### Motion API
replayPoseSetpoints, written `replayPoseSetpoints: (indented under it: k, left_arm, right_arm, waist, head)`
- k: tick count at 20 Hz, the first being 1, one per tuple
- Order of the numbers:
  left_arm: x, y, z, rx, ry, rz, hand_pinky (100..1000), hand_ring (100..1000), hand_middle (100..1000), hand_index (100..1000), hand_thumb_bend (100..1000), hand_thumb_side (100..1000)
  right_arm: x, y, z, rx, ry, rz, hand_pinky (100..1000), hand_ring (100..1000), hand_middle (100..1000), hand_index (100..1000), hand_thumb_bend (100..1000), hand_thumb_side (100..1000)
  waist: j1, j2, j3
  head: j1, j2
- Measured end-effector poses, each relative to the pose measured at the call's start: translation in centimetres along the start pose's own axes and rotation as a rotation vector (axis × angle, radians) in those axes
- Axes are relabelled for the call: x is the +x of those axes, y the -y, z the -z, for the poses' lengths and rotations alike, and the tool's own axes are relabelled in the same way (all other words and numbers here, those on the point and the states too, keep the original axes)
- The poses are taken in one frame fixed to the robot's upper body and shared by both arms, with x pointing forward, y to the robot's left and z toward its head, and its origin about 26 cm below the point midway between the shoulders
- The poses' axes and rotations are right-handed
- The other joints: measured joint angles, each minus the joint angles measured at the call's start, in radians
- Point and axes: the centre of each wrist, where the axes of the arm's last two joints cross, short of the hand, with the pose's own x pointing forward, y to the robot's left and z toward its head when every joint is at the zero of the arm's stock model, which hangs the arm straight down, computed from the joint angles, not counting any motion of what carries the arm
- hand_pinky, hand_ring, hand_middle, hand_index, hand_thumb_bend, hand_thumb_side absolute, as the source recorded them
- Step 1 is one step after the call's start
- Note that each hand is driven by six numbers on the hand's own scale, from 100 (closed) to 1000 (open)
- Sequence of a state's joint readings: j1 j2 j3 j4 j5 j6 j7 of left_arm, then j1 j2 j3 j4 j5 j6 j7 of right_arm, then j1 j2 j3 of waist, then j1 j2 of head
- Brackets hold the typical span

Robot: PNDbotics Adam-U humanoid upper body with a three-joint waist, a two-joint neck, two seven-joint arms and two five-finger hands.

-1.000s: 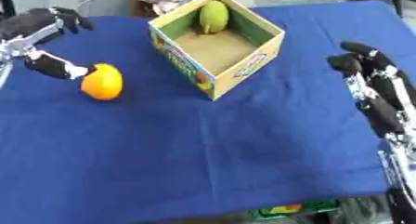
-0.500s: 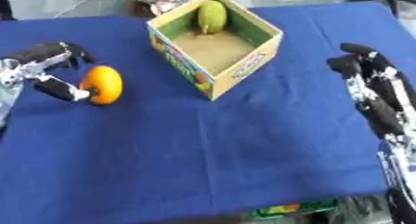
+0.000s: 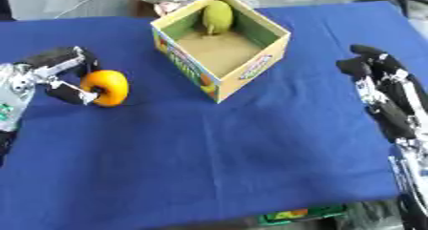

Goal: Pick up objects on the table and place them in the box.

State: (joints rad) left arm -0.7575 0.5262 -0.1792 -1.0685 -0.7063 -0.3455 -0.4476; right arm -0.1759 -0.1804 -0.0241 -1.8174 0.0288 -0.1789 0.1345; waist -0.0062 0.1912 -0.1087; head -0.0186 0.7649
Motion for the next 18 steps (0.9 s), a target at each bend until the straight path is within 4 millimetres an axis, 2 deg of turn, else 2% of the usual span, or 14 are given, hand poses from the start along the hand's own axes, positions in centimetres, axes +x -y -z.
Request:
replayPoseSetpoints:
  k: [7,11,14,18]
  left_arm:
    - [2.8,-3.1,-0.2,0.09,0.117,0.011,540,450,443,566,141,100]
    - [4.7,-6.2,0.3,0.166,0.161,0.031,544,470,463,589,141,100]
    - [6.2,-7.9,1.3,0.224,0.183,0.032,553,490,483,611,141,100]
    - [8.1,-8.6,3.8,0.264,0.2,0.025,557,503,494,623,148,100]
  right_arm:
    - [0.0,0.0,0.0,-0.001,-0.001,0.0,831,770,592,818,100,497]
    - [0.0,0.0,0.0,-0.001,-0.002,0.0,831,770,592,818,100,497]
    - [0.0,0.0,0.0,0.002,-0.001,0.001,831,770,592,818,100,497]
    - [0.0,-0.2,0.0,0.015,0.0,0.007,831,769,592,818,100,497]
  waist:
    - [0.0,0.0,0.0]
    - [0.001,-0.001,-0.002]
    - [0.001,-0.003,-0.01]
    - [0.002,-0.004,-0.024]
  head:
    - [-0.002,0.0]
    - [-0.002,0.0]
    - [0.0,0.0]
    - [0.005,0.0]
